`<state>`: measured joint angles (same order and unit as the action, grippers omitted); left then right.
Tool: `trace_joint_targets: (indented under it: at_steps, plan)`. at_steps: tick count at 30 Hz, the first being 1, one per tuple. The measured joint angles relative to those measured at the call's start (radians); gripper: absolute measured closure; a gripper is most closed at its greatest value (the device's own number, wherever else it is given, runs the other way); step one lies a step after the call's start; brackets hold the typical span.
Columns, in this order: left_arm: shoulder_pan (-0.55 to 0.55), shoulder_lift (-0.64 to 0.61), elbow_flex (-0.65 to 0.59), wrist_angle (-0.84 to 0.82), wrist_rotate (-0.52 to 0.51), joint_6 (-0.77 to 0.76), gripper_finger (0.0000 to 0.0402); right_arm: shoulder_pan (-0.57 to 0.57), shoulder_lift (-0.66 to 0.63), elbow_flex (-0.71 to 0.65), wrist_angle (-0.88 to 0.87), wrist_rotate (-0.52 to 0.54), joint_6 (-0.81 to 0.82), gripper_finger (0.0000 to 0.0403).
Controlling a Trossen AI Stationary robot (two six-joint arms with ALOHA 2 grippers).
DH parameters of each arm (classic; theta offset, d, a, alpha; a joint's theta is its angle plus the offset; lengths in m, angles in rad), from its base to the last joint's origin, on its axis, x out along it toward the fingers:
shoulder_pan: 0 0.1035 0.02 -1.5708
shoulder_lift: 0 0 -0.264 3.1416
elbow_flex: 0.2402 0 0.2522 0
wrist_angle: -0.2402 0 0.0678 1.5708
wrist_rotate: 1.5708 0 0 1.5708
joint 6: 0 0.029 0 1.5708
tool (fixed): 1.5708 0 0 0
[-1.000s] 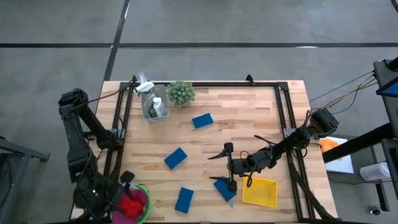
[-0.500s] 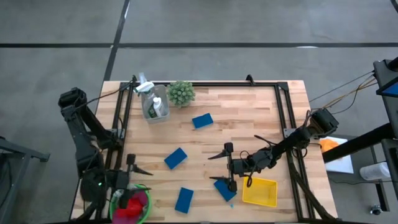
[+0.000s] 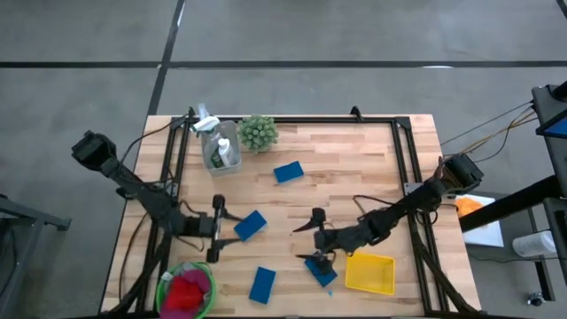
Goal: Pick & Place Kitchen Items
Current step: Put the blue sponge into the yellow bin
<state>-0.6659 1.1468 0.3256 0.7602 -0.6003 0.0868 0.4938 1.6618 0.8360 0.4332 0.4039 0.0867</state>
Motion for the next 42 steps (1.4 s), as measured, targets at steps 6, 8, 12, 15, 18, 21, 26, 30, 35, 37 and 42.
trace_joint_targets:
  at_steps: [6,8,12,15,18,21,26,30,35,37,42]
  plan:
    - [0.074,-0.002,-0.006,-0.011,0.04,-0.008,0.0165,0.051,0.025,0.181,-0.517,-0.04,0.274,0.0062]
    - [0.077,-0.002,-0.006,-0.009,0.04,-0.007,0.0165,0.065,0.038,0.221,-0.629,-0.085,0.357,0.0062]
    - [0.079,-0.002,-0.006,-0.011,0.033,-0.008,0.0165,0.09,0.077,0.277,-0.725,-0.14,0.49,0.0062]
    - [0.079,-0.001,-0.005,-0.013,0.027,-0.007,0.0165,0.098,0.117,0.307,-0.765,-0.173,0.586,0.0062]
    - [0.08,-0.001,-0.005,-0.015,0.025,-0.008,0.0165,0.102,0.162,0.338,-0.805,-0.197,0.658,0.0062]
    - [0.08,-0.001,-0.005,-0.02,0.025,-0.008,0.0165,0.102,0.204,0.365,-0.862,-0.199,0.721,0.0062]
    - [0.08,-0.001,-0.005,-0.023,0.025,-0.008,0.0165,0.102,0.269,0.413,-0.933,-0.195,0.774,0.0062]
    - [0.08,-0.001,-0.005,-0.024,0.025,-0.008,0.0165,0.102,0.328,0.47,-1.008,-0.192,0.779,0.0062]
    - [0.079,-0.001,-0.005,-0.024,0.025,-0.008,0.0165,0.102,0.407,0.571,-1.154,-0.168,0.777,0.0062]
    - [0.079,-0.001,-0.005,-0.024,0.025,-0.008,0.0165,0.102,0.438,0.618,-1.236,-0.137,0.771,0.0062]
    - [0.08,-0.001,-0.004,-0.024,0.025,-0.008,0.0165,0.105,0.496,0.726,-1.406,-0.047,0.726,0.0071]
